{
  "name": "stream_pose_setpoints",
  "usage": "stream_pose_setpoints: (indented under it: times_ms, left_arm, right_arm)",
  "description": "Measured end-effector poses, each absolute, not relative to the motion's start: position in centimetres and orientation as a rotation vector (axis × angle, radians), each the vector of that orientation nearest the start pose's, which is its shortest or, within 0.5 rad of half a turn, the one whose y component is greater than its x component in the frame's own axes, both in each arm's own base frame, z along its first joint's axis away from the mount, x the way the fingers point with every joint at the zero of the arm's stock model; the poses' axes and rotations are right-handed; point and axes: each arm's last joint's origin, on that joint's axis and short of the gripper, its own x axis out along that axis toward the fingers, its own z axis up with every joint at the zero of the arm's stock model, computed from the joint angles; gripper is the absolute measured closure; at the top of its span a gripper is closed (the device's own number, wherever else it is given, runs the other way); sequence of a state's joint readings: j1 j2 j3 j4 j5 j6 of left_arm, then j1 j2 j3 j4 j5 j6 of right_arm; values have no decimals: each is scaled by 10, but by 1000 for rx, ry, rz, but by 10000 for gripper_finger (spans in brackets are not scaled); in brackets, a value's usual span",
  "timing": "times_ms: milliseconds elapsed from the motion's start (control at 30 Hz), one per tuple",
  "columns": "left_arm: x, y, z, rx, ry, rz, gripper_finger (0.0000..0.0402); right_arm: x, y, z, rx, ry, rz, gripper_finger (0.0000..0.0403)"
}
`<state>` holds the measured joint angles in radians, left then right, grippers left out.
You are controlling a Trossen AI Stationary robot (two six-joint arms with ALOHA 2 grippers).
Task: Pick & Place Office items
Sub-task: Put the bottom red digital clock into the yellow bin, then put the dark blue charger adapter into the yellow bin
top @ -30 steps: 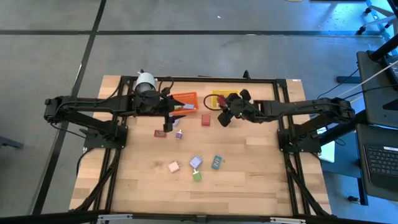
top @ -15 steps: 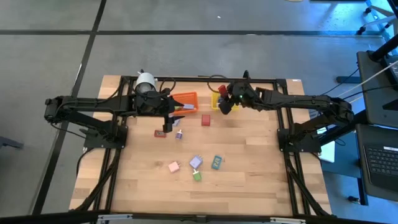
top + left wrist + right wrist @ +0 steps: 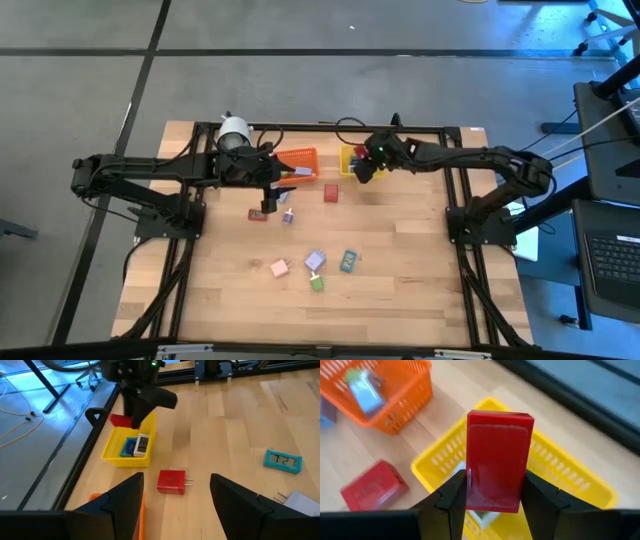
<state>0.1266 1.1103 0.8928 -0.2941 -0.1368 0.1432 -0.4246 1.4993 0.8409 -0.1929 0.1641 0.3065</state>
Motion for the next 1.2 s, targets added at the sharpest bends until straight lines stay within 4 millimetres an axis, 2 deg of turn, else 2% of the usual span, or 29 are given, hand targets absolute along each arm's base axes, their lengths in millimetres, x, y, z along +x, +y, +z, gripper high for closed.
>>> stream_pose_setpoints:
  times_ms: [600, 867, 933, 1067, 1200]
  left_arm:
    - [236, 36, 298, 130, 534, 223, 176]
    - [235, 36, 296, 116, 553, 225, 176]
    - [235, 36, 296, 112, 552, 226, 176]
    - [235, 36, 296, 112, 553, 225, 176]
    - [235, 35, 296, 104, 551, 204, 176]
  right_arm:
    - [268, -135, 162, 416, 882, -702, 249]
    - [269, -135, 159, 417, 886, -700, 249]
    - [269, -135, 159, 417, 885, -700, 229]
    - [270, -136, 159, 406, 879, -722, 158]
    - [270, -136, 159, 402, 876, -730, 131]
